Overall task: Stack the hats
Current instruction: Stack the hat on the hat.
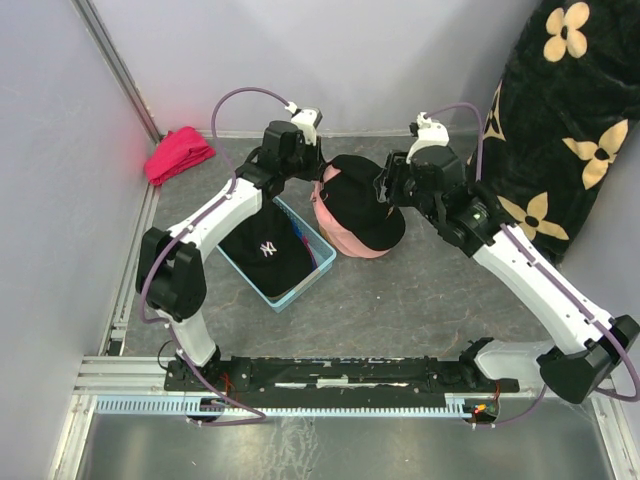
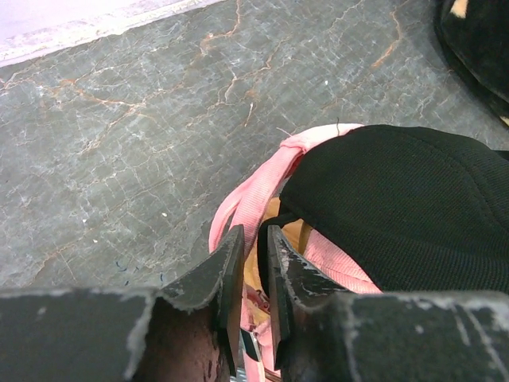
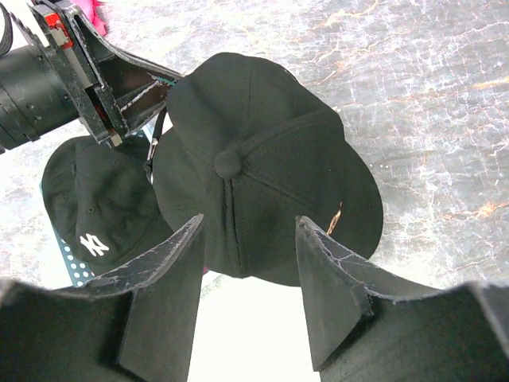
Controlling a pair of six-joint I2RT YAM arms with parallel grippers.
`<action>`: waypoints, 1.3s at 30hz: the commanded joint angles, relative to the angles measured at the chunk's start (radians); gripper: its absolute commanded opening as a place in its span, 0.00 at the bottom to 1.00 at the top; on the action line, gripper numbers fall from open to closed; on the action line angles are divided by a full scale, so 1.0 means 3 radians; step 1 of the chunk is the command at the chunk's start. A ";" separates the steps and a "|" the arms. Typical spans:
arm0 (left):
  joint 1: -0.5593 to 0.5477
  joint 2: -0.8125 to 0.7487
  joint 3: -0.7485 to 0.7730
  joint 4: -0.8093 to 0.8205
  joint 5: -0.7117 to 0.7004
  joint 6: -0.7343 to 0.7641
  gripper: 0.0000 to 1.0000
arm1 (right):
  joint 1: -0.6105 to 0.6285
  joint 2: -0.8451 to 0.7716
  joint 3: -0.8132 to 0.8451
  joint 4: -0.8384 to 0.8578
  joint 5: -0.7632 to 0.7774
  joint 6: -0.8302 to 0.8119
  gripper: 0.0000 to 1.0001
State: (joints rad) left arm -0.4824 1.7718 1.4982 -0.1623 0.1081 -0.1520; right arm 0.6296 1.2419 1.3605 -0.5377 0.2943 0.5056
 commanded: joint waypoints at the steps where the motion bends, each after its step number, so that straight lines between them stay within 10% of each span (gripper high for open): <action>1: 0.0043 -0.0159 -0.0016 0.0026 -0.0082 0.0152 0.30 | 0.0011 0.0140 0.0239 0.0072 -0.0036 -0.0155 0.57; 39: 0.0244 -0.1273 -0.0944 0.0578 0.0464 -0.0734 0.48 | -0.0100 0.0753 0.0729 0.0151 -0.0186 -0.0469 0.58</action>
State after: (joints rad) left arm -0.4122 1.5078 1.2808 -0.1013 0.1493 -0.2653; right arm 0.6044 1.4830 1.5463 -0.5335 0.2512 0.3836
